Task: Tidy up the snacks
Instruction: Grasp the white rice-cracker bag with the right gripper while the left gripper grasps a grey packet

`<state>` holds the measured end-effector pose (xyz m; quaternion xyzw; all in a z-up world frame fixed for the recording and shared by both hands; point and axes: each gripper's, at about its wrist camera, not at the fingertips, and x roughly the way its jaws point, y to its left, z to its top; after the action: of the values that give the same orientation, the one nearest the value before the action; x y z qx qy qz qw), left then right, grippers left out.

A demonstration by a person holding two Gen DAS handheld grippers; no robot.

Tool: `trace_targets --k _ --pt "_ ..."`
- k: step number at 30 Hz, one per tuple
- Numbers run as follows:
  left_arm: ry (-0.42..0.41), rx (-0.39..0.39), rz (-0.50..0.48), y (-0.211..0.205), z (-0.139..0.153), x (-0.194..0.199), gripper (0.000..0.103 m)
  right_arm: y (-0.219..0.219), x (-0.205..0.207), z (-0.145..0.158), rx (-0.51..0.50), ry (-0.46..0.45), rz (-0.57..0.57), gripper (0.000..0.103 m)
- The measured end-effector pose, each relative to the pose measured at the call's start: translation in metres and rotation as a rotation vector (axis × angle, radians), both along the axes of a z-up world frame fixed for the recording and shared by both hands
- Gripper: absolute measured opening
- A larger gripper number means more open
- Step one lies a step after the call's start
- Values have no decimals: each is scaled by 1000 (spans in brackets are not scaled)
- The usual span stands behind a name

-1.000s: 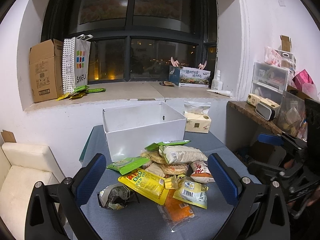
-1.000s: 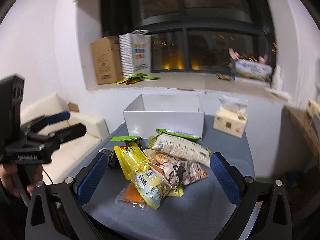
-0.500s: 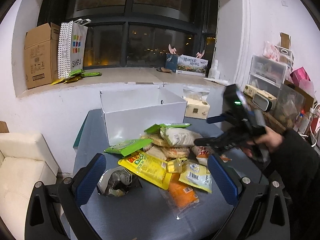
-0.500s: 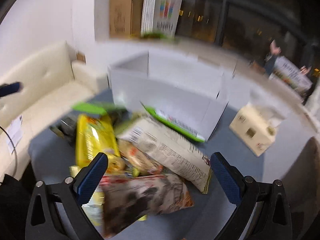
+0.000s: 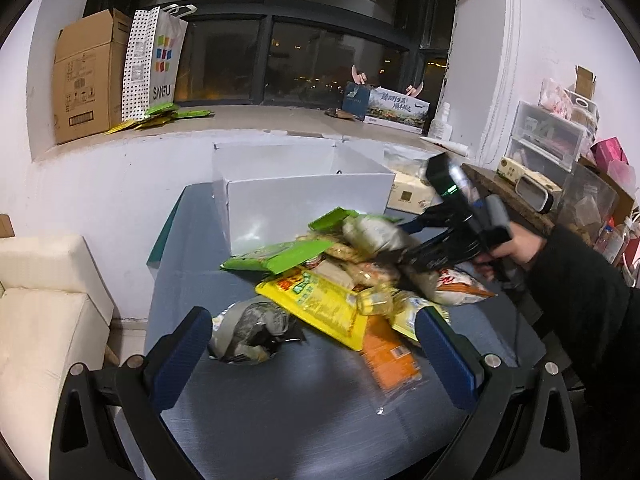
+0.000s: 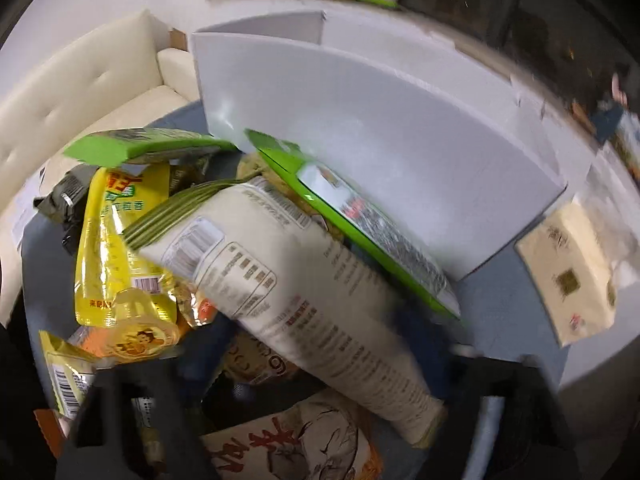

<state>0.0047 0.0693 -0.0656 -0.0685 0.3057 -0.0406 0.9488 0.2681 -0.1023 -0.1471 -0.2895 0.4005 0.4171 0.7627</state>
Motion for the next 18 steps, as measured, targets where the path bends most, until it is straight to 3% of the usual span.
trace_targets --k 5,12,18 --pt "26 26 -10 3 -14 7 103 -24 -7 25 58 -63 -45 39" --pt "84 130 -53 6 -41 32 103 -80 -36 64 262 -57 -159 31" --pt "157 195 -91 20 -65 63 103 -127 -71 92 408 -122 -254 29"
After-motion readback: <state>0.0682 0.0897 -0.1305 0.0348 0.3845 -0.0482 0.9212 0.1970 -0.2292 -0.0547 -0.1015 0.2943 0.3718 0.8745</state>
